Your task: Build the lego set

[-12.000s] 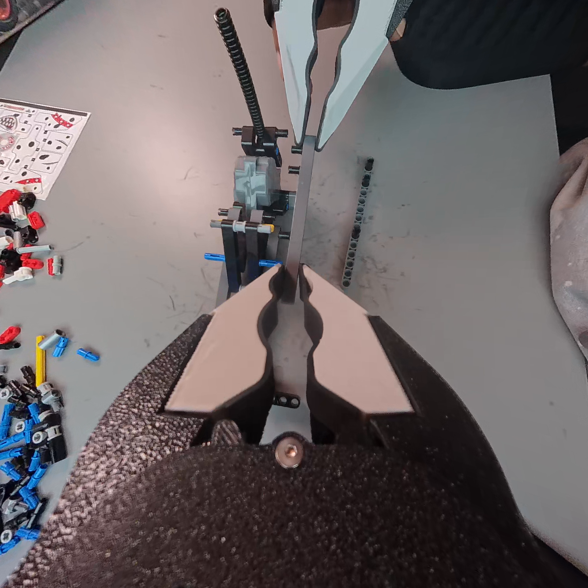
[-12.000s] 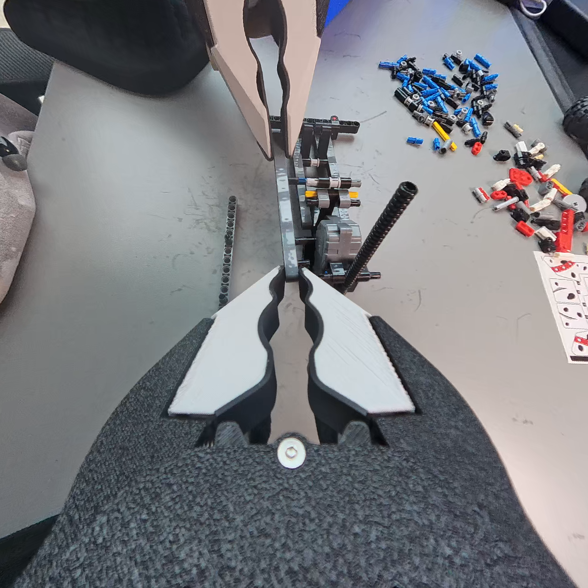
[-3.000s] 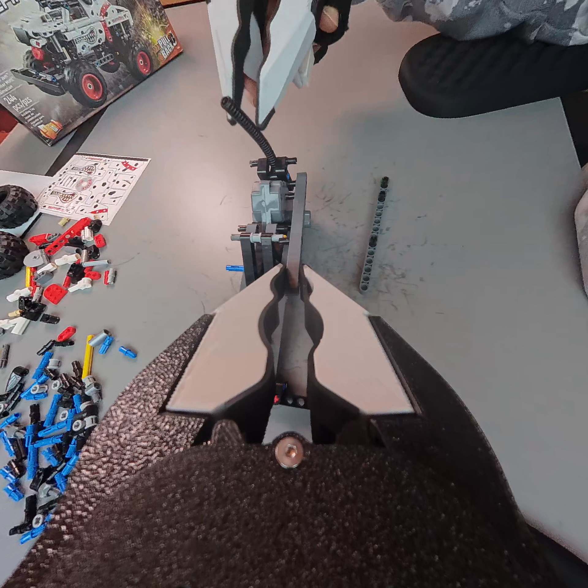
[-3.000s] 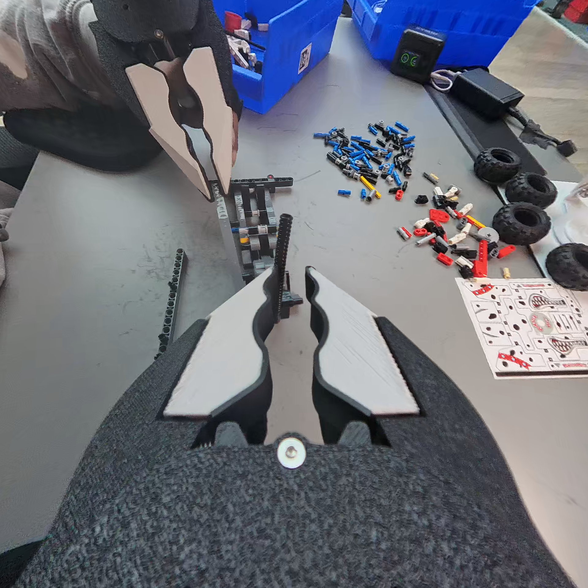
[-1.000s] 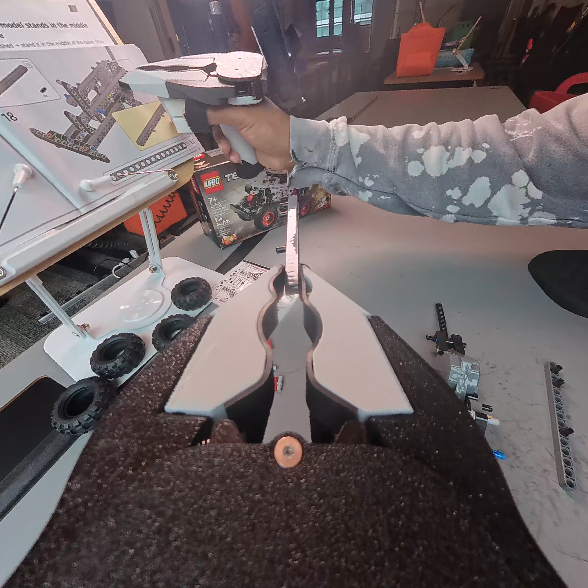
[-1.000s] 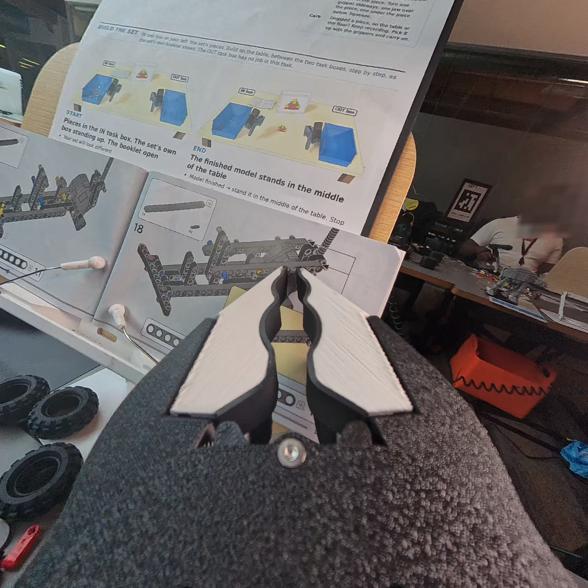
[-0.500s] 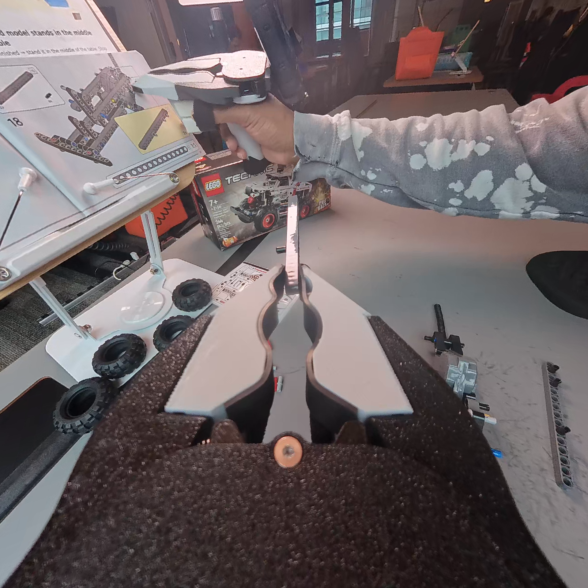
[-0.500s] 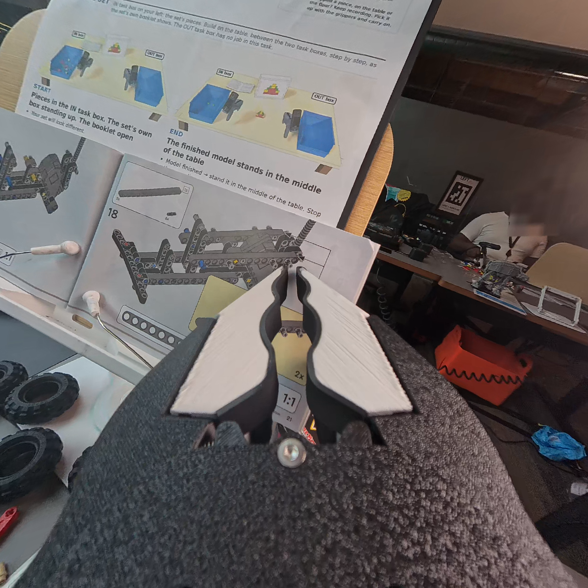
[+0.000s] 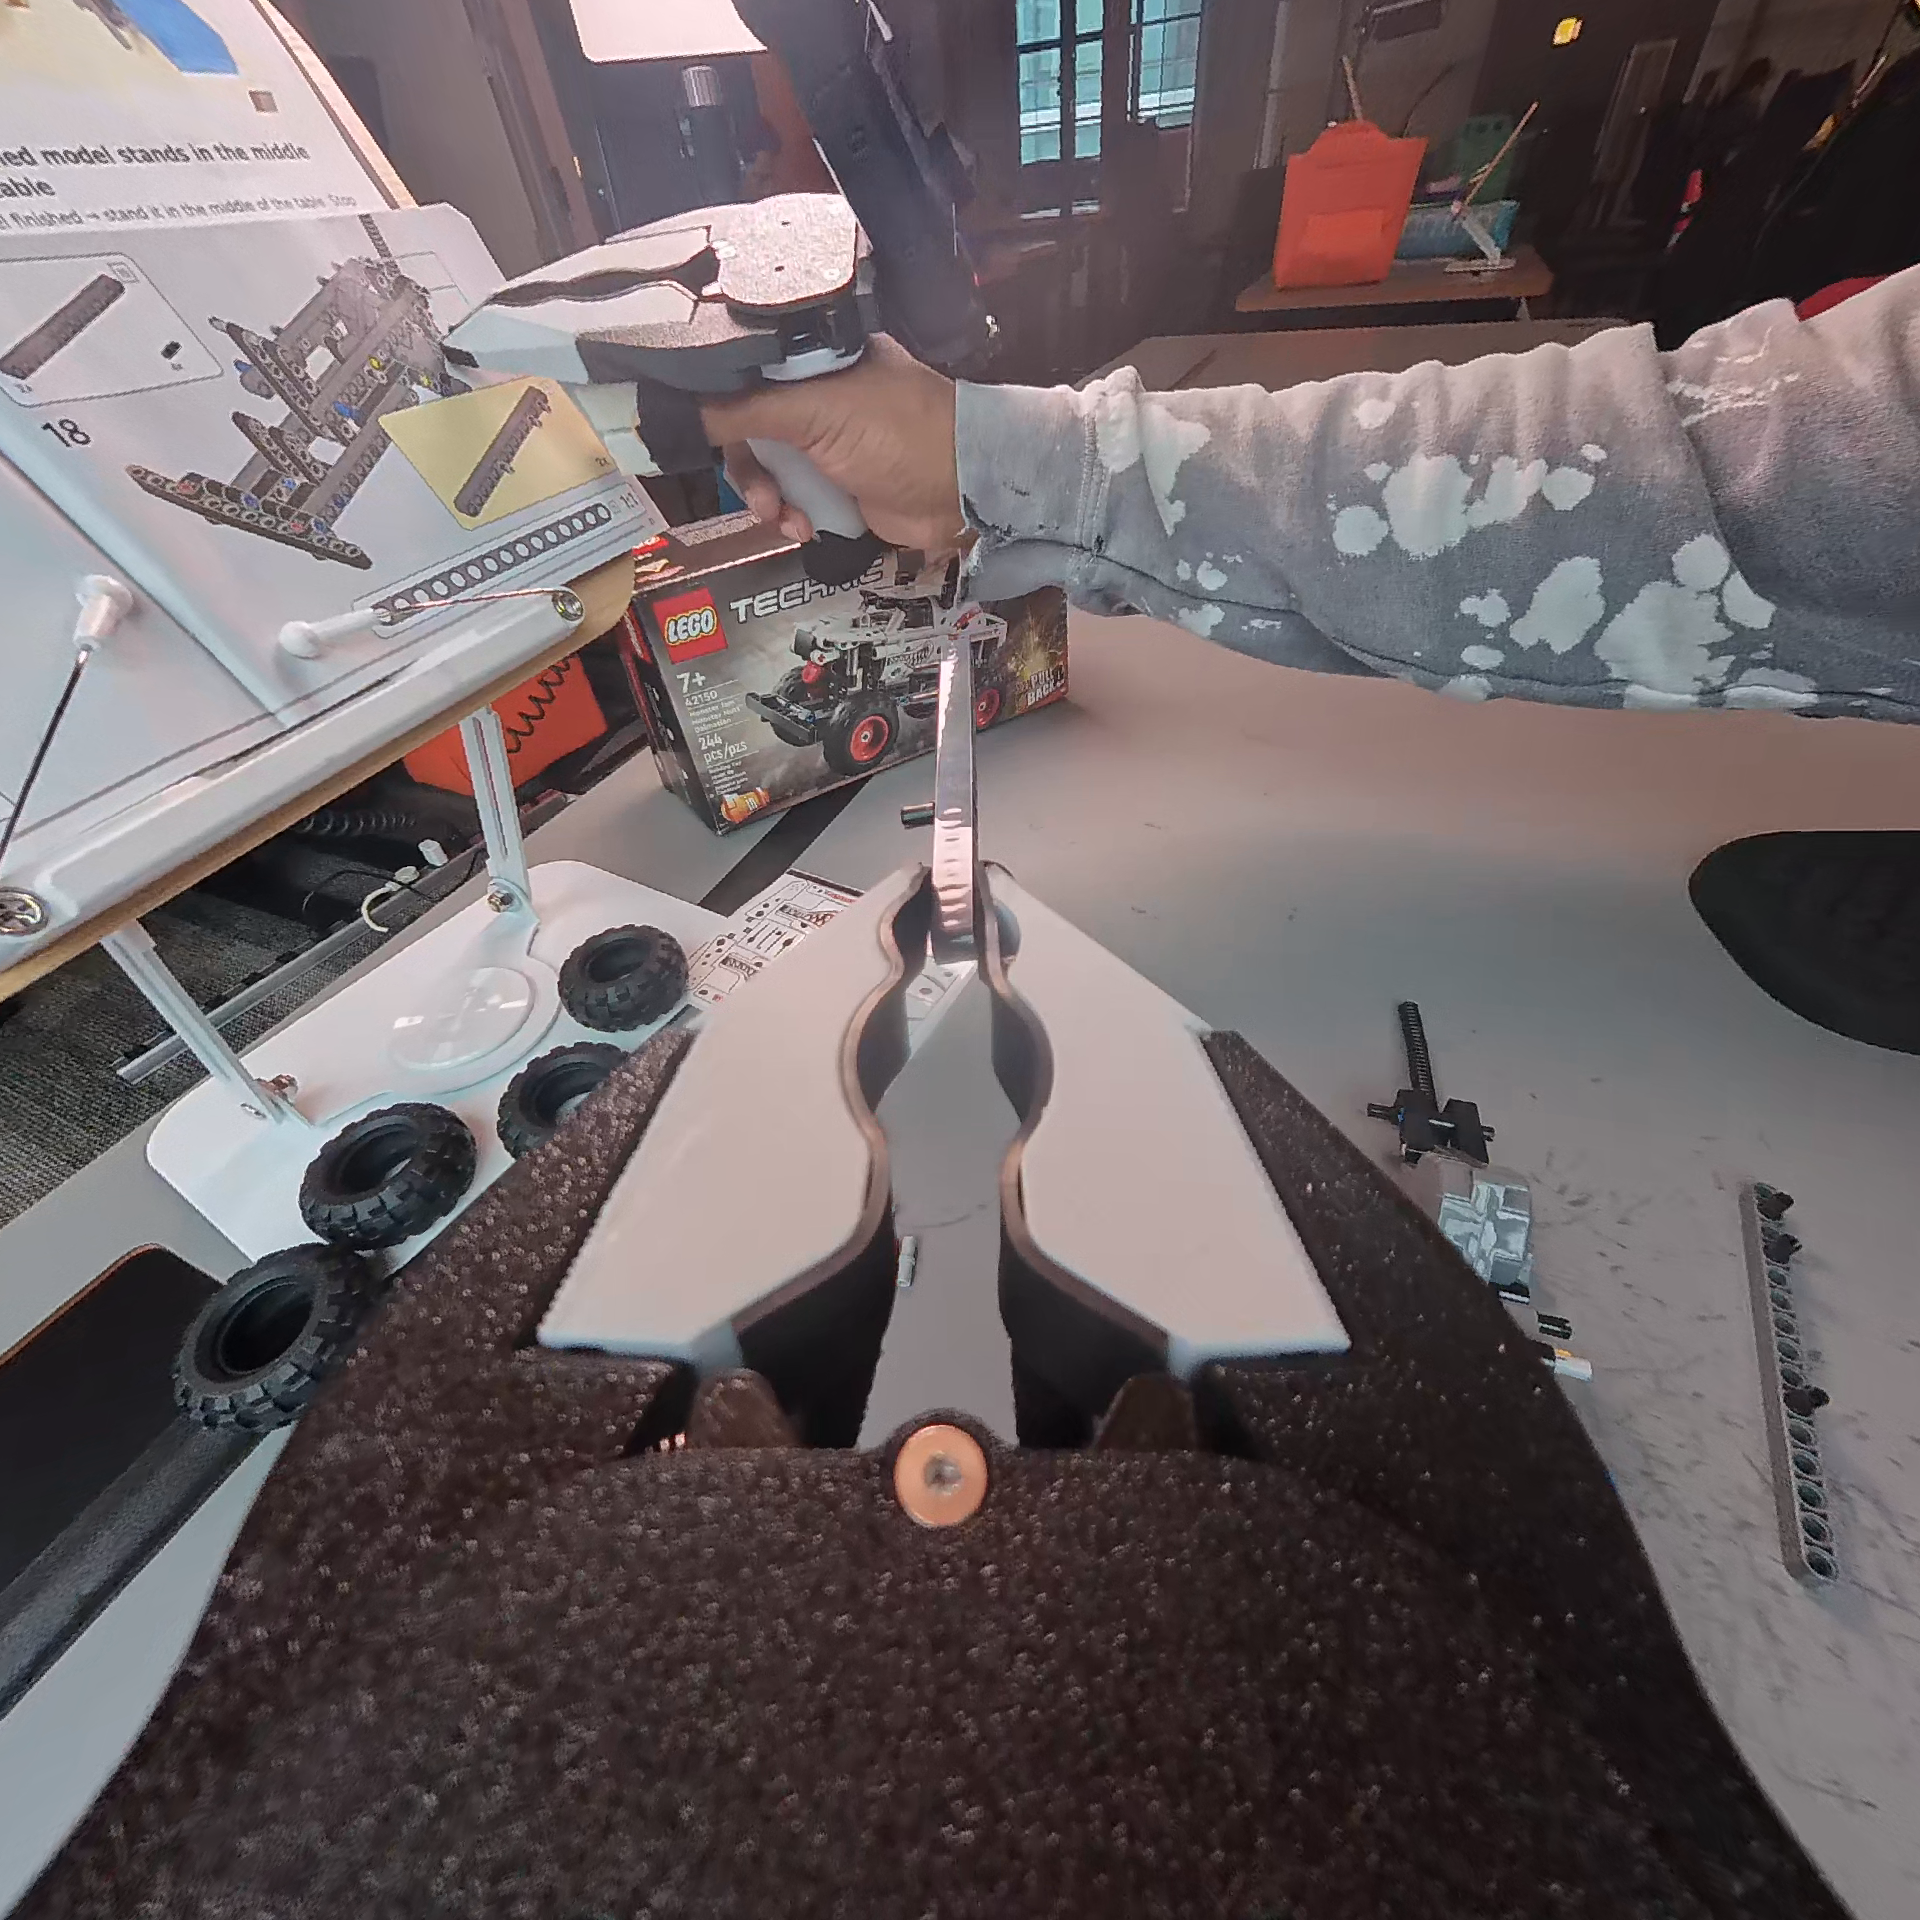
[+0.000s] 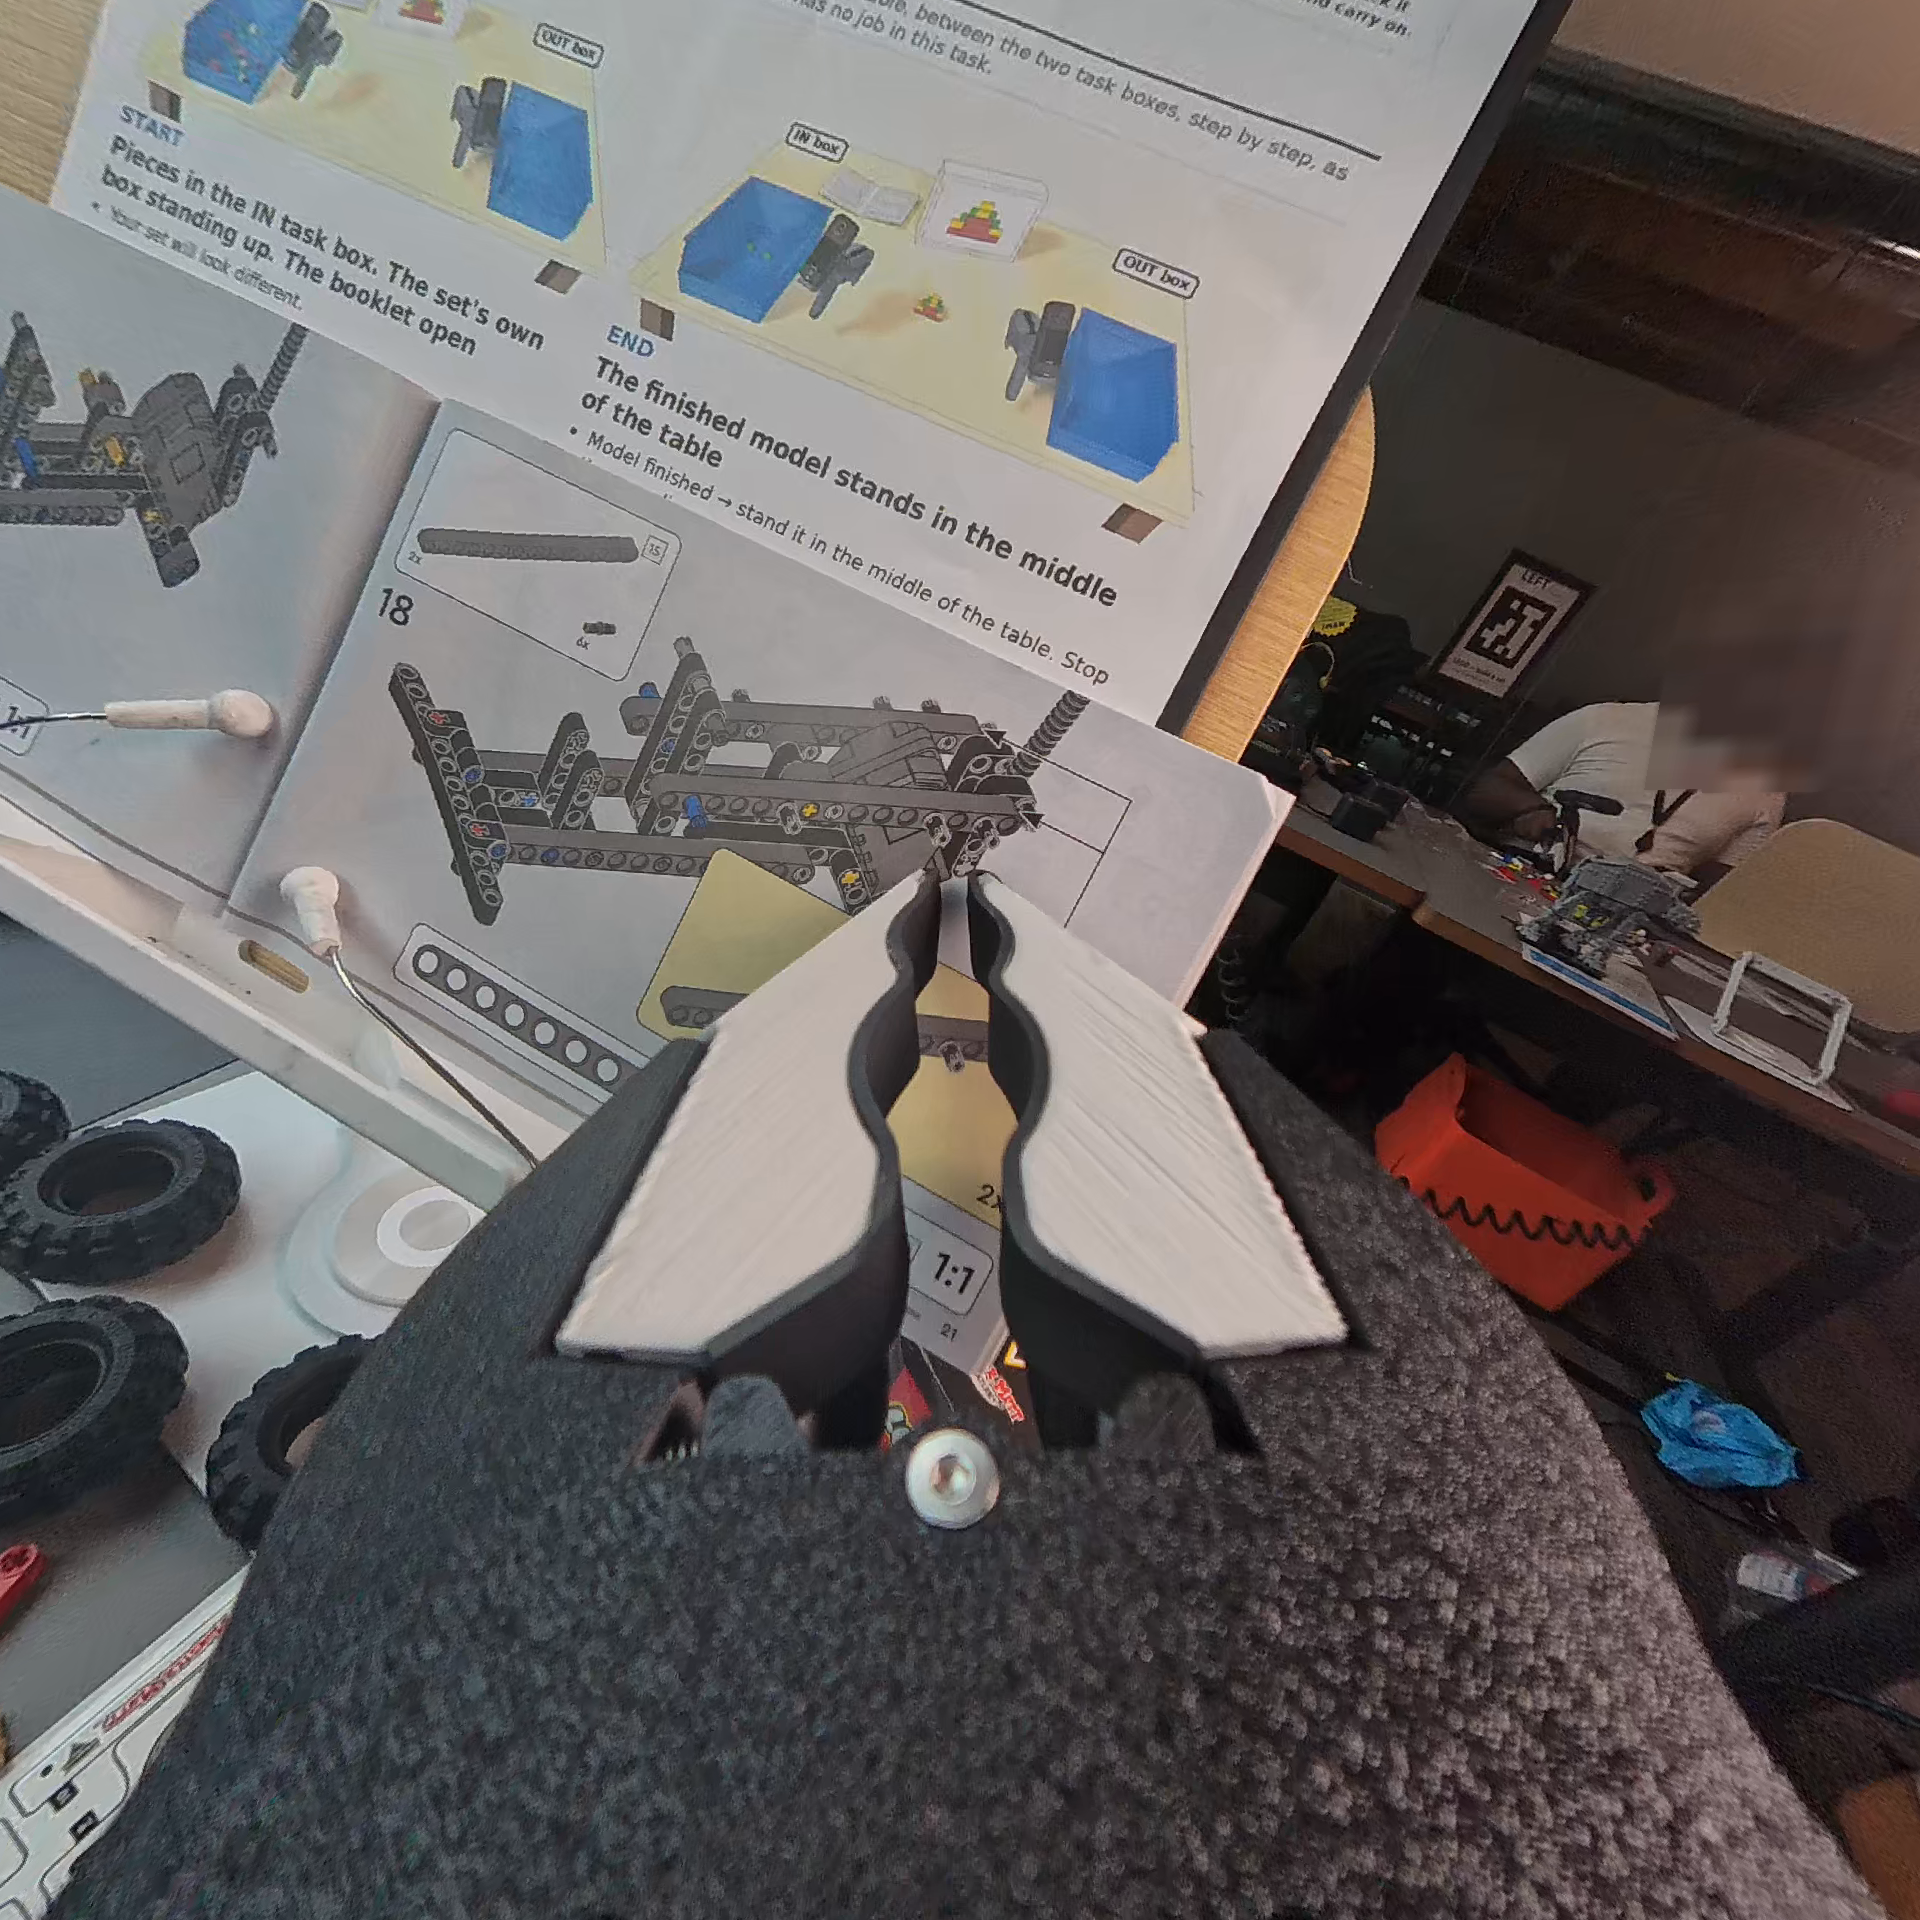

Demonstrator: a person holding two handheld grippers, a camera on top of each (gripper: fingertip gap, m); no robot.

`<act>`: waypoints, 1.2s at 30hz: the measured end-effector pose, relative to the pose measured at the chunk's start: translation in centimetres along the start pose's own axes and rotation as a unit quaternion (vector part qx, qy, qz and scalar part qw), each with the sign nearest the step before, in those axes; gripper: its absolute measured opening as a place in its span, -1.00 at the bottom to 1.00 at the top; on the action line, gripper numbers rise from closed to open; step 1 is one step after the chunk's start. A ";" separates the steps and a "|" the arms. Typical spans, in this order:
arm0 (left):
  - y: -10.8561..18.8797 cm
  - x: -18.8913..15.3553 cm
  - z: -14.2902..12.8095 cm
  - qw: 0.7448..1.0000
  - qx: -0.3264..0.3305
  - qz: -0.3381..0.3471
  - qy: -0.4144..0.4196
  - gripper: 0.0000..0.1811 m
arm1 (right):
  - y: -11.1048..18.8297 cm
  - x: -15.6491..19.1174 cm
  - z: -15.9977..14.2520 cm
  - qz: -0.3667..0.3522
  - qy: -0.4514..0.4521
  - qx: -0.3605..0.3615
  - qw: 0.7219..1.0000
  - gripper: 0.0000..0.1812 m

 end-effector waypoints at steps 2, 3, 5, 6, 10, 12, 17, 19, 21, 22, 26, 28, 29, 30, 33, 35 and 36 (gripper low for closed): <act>0.1 -0.1 0.2 1.000 -0.002 -0.001 -0.002 -0.90 | 0.1 0.2 0.0 0.003 0.006 0.004 1.000 -0.95; 0.1 -0.1 0.2 1.000 -0.002 -0.001 -0.003 -0.90 | 0.2 0.3 0.0 0.005 0.009 0.006 1.000 -0.94; 0.2 -0.2 0.4 1.000 -0.004 -0.001 -0.005 -0.90 | 0.2 0.5 0.1 0.008 0.013 0.008 1.000 -0.94; 0.2 -0.3 0.5 1.000 -0.005 -0.002 -0.005 -0.90 | 0.2 0.5 0.1 0.008 0.014 0.010 1.000 -0.94; 0.3 -0.4 0.6 1.000 -0.005 -0.003 -0.010 -0.90 | -0.3 1.0 0.6 0.013 0.018 0.009 1.000 -0.94; 0.4 -0.5 0.8 1.000 -0.006 -0.002 -0.013 -0.90 | -0.6 1.1 0.7 0.012 0.020 0.013 1.000 -0.95; 0.7 -0.6 1.0 1.000 -0.007 -0.004 -0.019 -0.90 | -0.5 1.1 0.8 0.009 0.016 0.018 1.000 -0.94; 0.8 -0.8 1.1 1.000 -0.005 -0.010 -0.023 -0.90 | 0.9 1.9 1.5 0.024 0.000 -0.001 1.000 -0.93; 1.1 -1.2 1.2 0.999 -0.001 -0.021 -0.032 -0.90 | 3.4 4.1 2.4 0.071 -0.021 -0.027 0.997 -0.94; 1.3 -1.5 1.3 0.999 0.002 -0.028 -0.040 -0.90 | 5.0 5.7 2.6 0.105 -0.028 -0.034 0.994 -0.94; 2.3 -2.8 2.3 0.996 0.008 -0.039 -0.080 -0.90 | 14.6 15.6 -1.0 0.349 -0.019 0.026 0.937 -0.93; 2.9 -3.4 2.8 0.994 0.011 -0.040 -0.101 -0.90 | 21.3 20.2 -5.5 0.466 -0.005 0.104 0.879 -0.89; 3.2 -3.7 3.0 0.993 0.012 -0.042 -0.110 -0.90 | 24.2 21.7 -8.0 0.499 -0.005 0.145 0.854 -0.88; 3.4 -4.1 3.0 0.992 0.014 -0.046 -0.117 -0.89 | 26.5 22.8 -10.3 0.513 -0.008 0.183 0.839 -0.85; 3.6 -5.4 2.4 0.991 0.030 -0.066 -0.117 -0.89 | 30.5 24.7 -15.5 0.508 -0.011 0.258 0.822 -0.77; 3.7 -6.4 1.4 0.990 0.043 -0.082 -0.107 -0.89 | 31.0 25.3 -16.8 0.488 -0.002 0.269 0.830 -0.76; 3.9 -7.0 0.8 0.989 0.053 -0.089 -0.105 -0.89 | 30.8 25.4 -16.9 0.476 0.011 0.266 0.838 -0.77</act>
Point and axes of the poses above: each gripper's, where its closed fingertips meet, y back along the fingers, z out of its top, x = y × z across the jaws, the point moved 2 cm from there along y, back along the fingers, and after that the axes turned 9 degrees about z, right-handed, at the moved point
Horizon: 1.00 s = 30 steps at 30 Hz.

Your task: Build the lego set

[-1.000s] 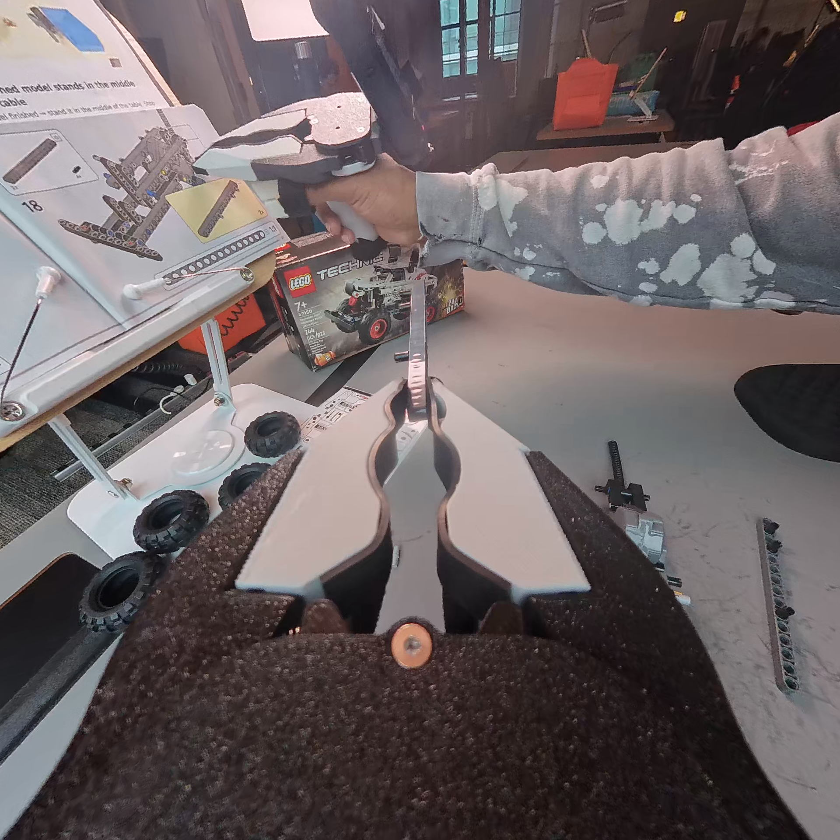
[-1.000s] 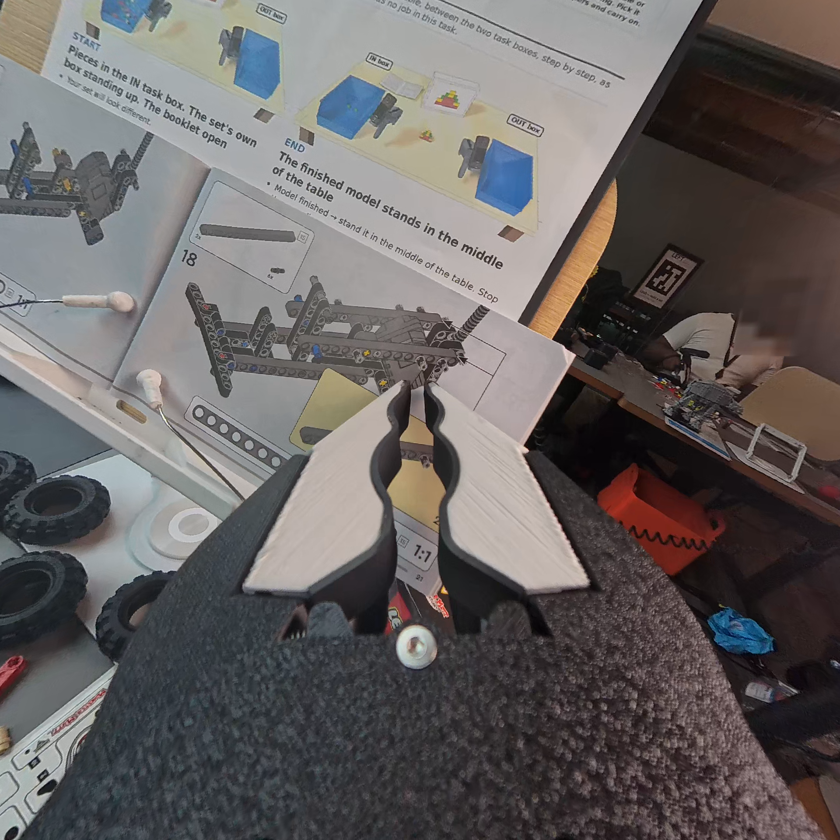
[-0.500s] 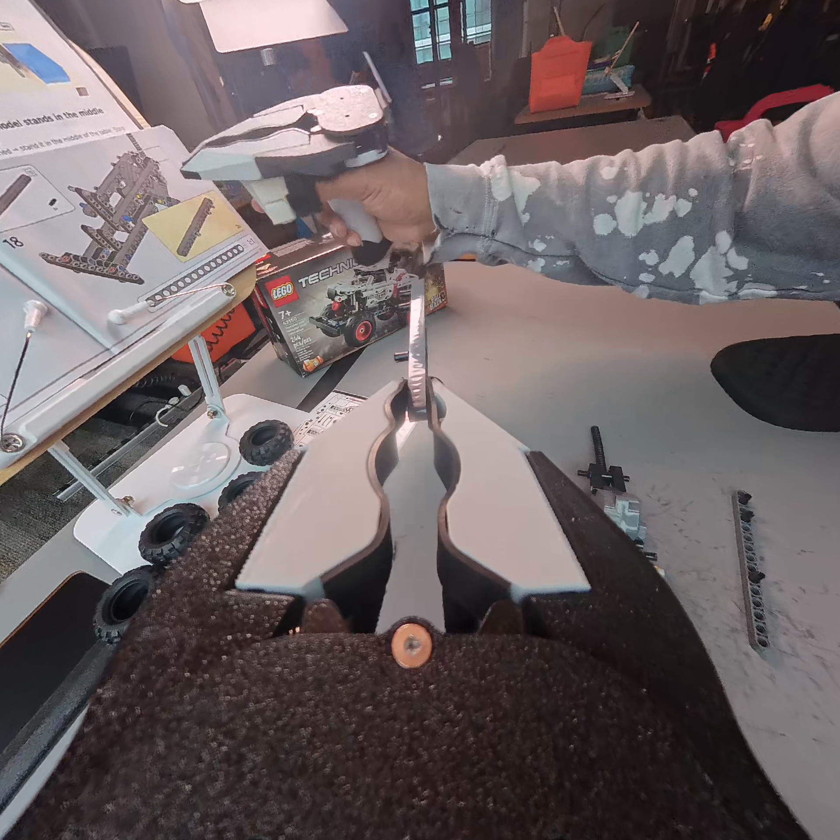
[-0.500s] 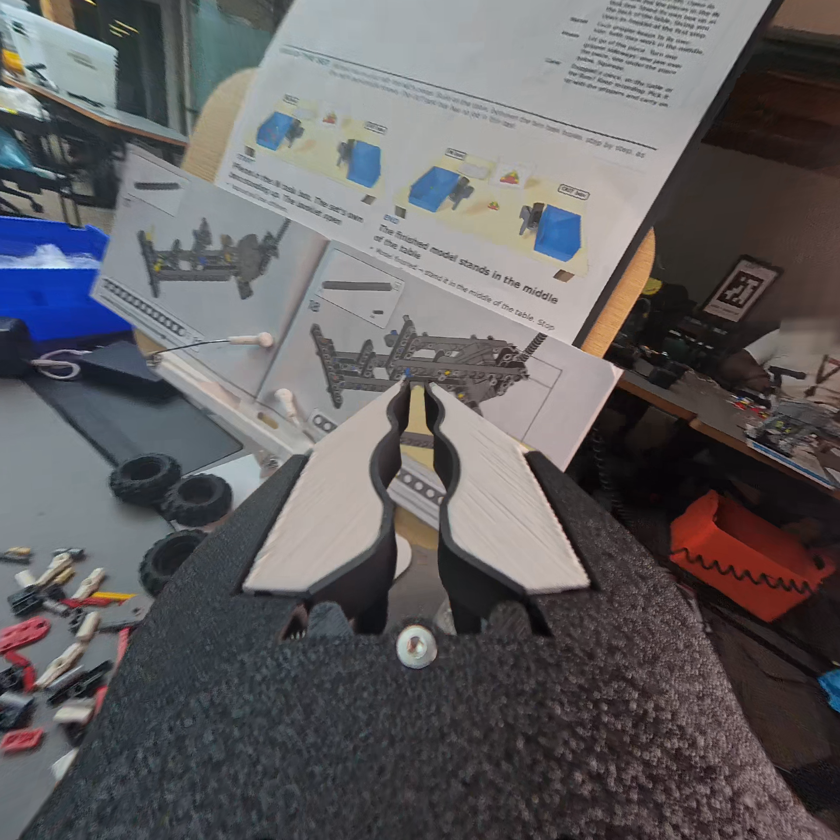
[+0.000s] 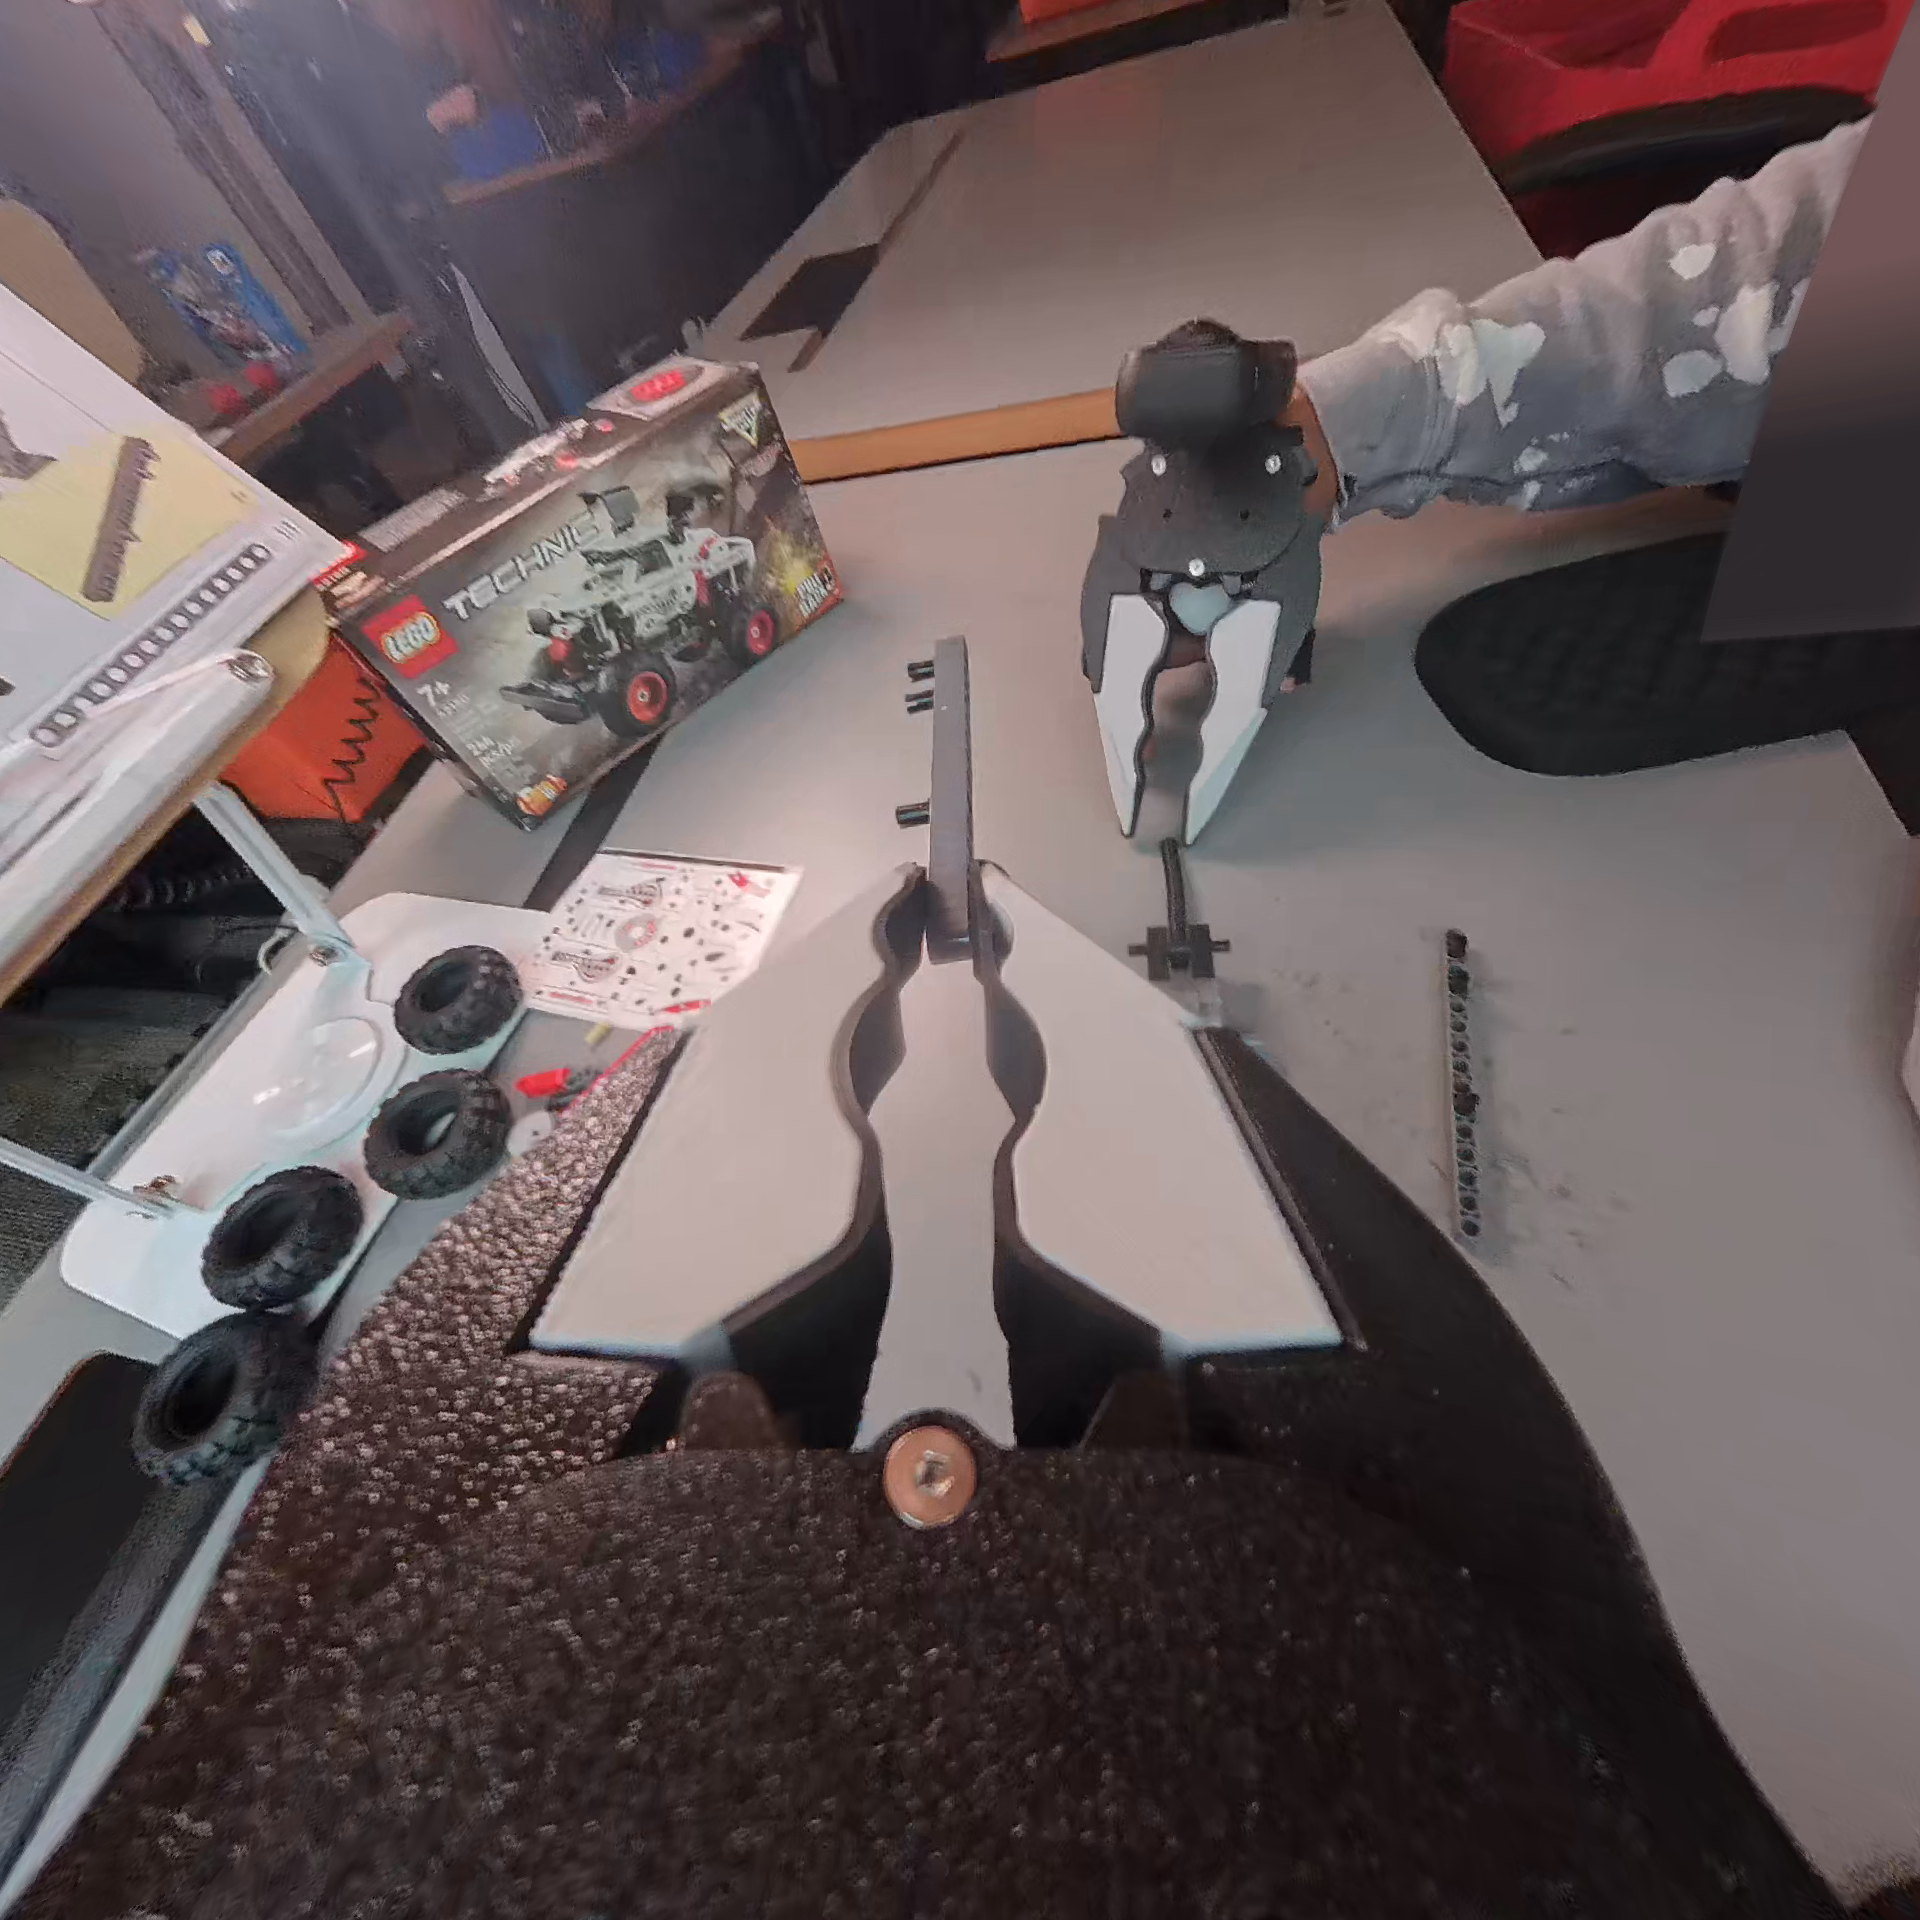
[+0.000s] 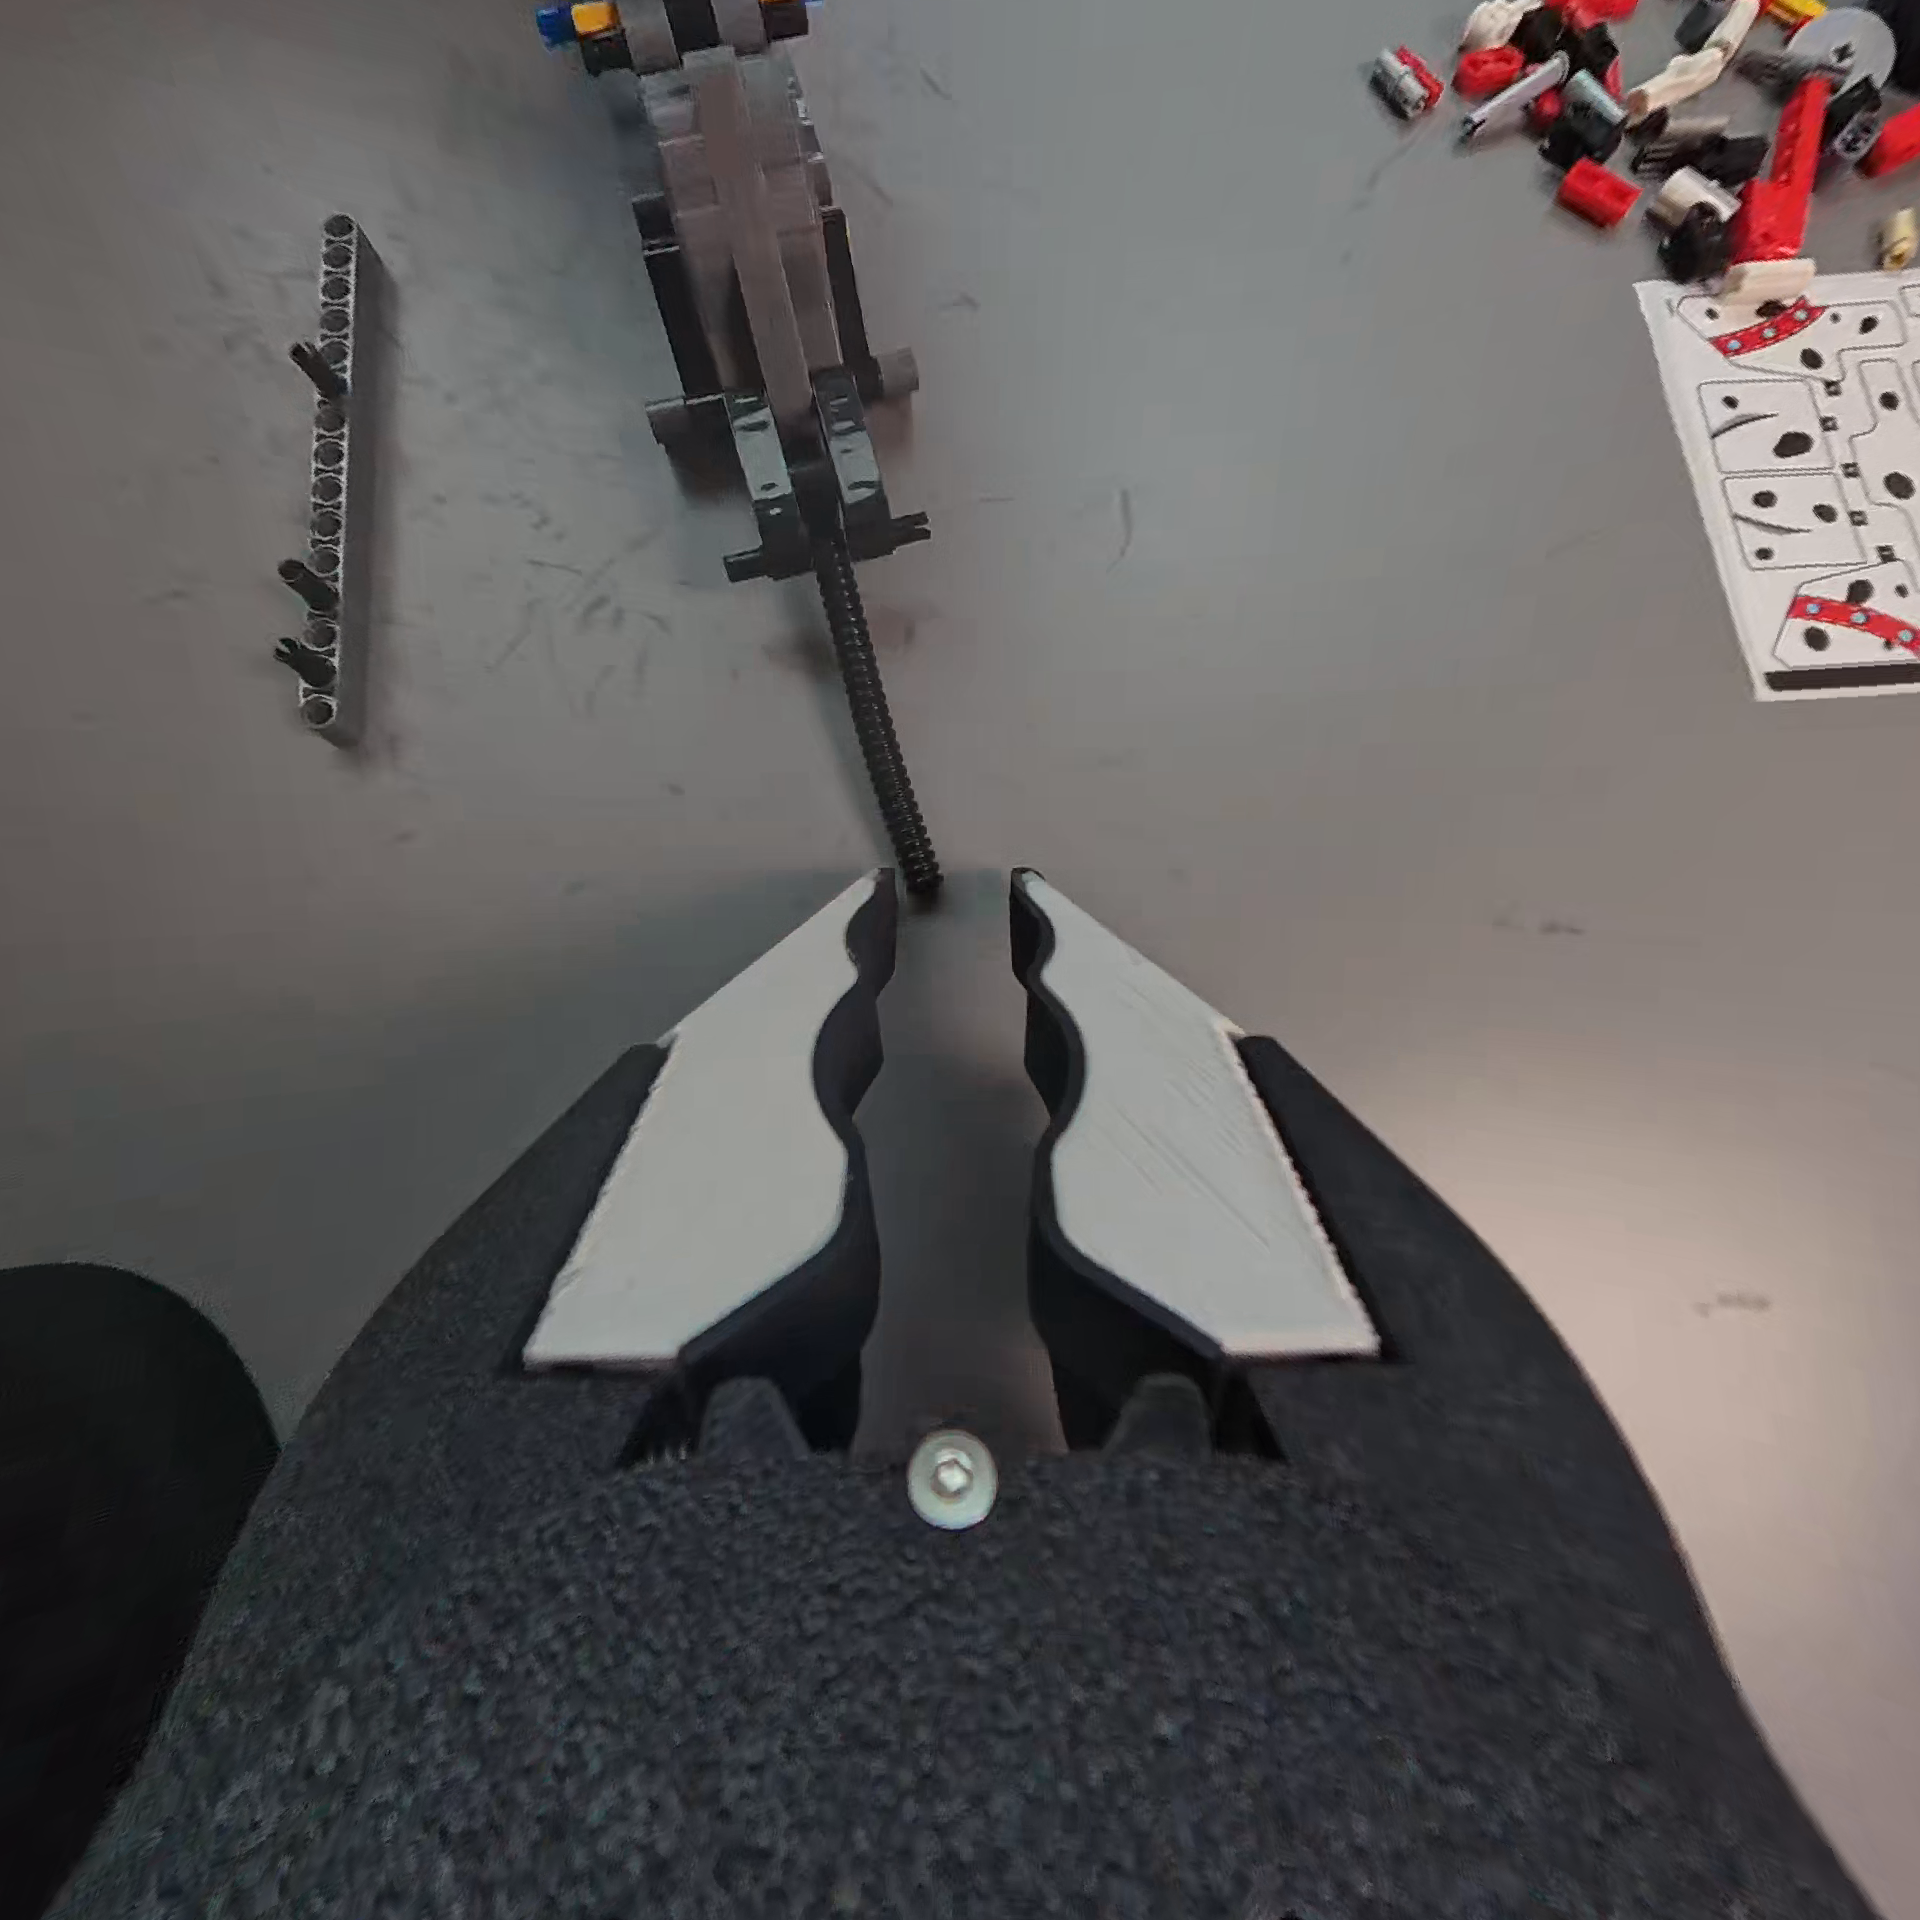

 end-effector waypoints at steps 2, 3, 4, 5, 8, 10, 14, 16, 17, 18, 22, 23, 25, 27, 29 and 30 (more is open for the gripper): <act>0.3 -1.6 -1.5 1.000 0.025 -0.010 0.002 -0.90 | -0.3 0.2 0.0 -0.004 0.013 0.026 1.000 -0.78; 0.7 -2.3 -2.4 0.999 0.037 -0.013 0.006 -0.90 | -0.4 0.3 0.0 0.001 0.014 0.036 0.999 -0.83; 1.1 -3.2 -3.2 0.999 0.046 -0.018 0.012 -0.90 | -0.5 0.6 0.1 0.011 0.011 0.047 0.999 -0.89; 1.5 -3.9 -4.0 0.998 0.052 -0.022 0.021 -0.90 | -0.5 0.6 0.1 0.013 0.007 0.056 0.998 -0.90; 2.6 -6.1 -6.1 0.996 0.061 -0.032 0.051 -0.90 | -0.6 0.6 0.1 0.021 0.005 0.073 0.997 -0.92; 2.9 -7.3 -7.2 0.995 0.060 -0.035 0.066 -0.90 | -0.5 0.8 0.2 0.026 0.021 0.094 0.995 -0.93; 2.7 -9.2 -8.4 0.994 0.063 -0.050 0.070 -0.90 | 0.6 1.1 2.2 0.016 0.063 0.128 0.990 -0.93; 2.5 -9.6 -8.7 0.994 0.072 -0.052 0.058 -0.90 | 1.7 1.3 4.4 0.012 0.079 0.122 0.989 -0.93; 2.4 -9.7 -8.9 0.994 0.077 -0.051 0.051 -0.90 | 2.3 1.4 5.5 0.007 0.089 0.120 0.989 -0.93; 2.3 -9.7 -9.0 0.994 0.082 -0.049 0.044 -0.90 | 2.8 1.5 6.6 0.003 0.098 0.118 0.988 -0.93; 2.0 -9.8 -9.8 0.994 0.090 -0.045 0.038 -0.90 | 3.3 1.9 10.3 -0.004 0.141 0.125 0.982 -0.93; 2.0 -9.8 -9.9 0.994 0.091 -0.044 0.038 -0.90 | 3.1 2.2 11.1 -0.001 0.151 0.124 0.981 -0.93; 2.0 -9.8 -10.2 0.994 0.094 -0.041 0.037 -0.90 | 2.4 2.6 12.6 0.004 0.169 0.125 0.978 -0.93; 2.1 -9.7 -10.3 0.994 0.096 -0.038 0.034 -0.90 | 1.5 2.9 14.0 0.007 0.187 0.124 0.974 -0.92; 2.1 -9.6 -10.5 0.994 0.101 -0.031 0.026 -0.90 | 0.4 3.3 15.1 0.014 0.199 0.120 0.972 -0.93; 2.0 -9.7 -10.6 0.994 0.104 -0.030 0.022 -0.90 | -0.1 3.4 15.6 0.018 0.205 0.117 0.972 -0.92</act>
Point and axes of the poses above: each gripper's, where its closed fingertips meet, y back along the fingers, z out of its top, x = y × z across the jaws, the point moved 2 cm from there along y, back along the fingers, and after that the axes turned 9 degrees about z, right-handed, at the moved point
